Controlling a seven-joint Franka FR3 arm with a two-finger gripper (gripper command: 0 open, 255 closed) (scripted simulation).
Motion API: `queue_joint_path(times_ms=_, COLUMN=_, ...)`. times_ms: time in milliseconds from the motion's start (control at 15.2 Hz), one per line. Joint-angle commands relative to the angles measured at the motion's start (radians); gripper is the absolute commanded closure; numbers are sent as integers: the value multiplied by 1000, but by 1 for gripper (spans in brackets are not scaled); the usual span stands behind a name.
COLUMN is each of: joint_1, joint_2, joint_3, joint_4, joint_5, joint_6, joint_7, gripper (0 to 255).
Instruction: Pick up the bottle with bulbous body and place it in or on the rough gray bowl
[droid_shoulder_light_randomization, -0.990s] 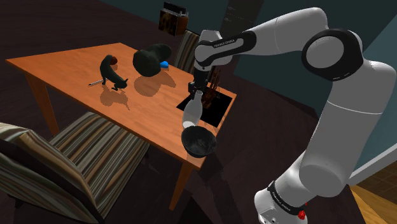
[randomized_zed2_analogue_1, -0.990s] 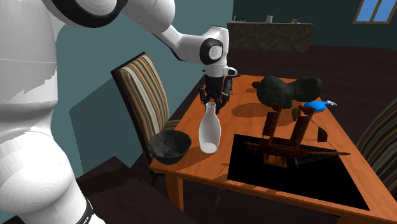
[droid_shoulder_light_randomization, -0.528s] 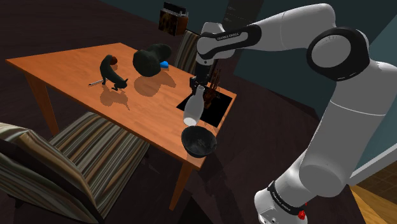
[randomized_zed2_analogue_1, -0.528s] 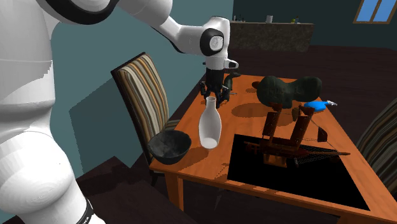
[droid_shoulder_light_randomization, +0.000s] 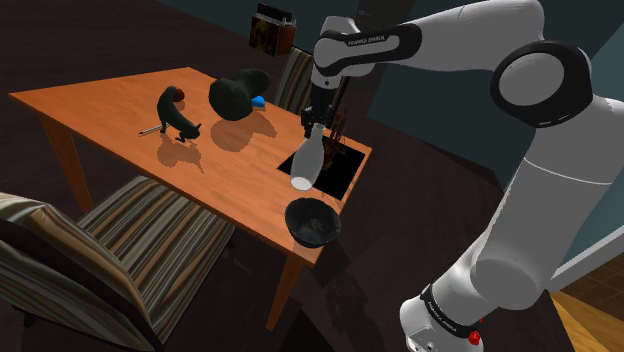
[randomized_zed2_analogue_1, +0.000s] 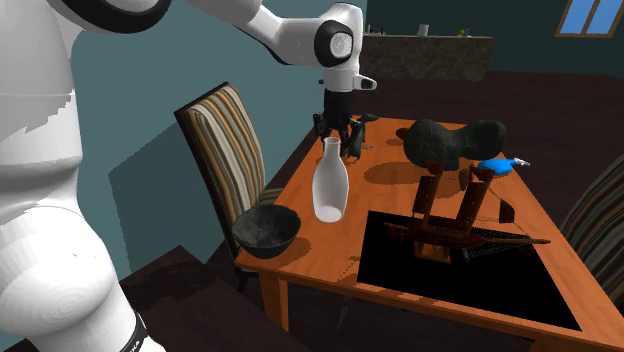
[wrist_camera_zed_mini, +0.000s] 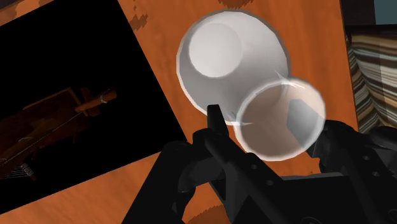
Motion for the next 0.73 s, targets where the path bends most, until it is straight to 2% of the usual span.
queue_joint_path(times_ms=0, joint_1=0, joint_2=-10, joint_3=0, joint_4=13, joint_5=-1, joint_6=-23, joint_7=1, gripper=255)
queue_joint_path(times_ms=660, joint_1=0, joint_2=-34, joint_3=-1, joint_4=116, joint_5=-2, joint_6=-149, joint_7=1, gripper=255)
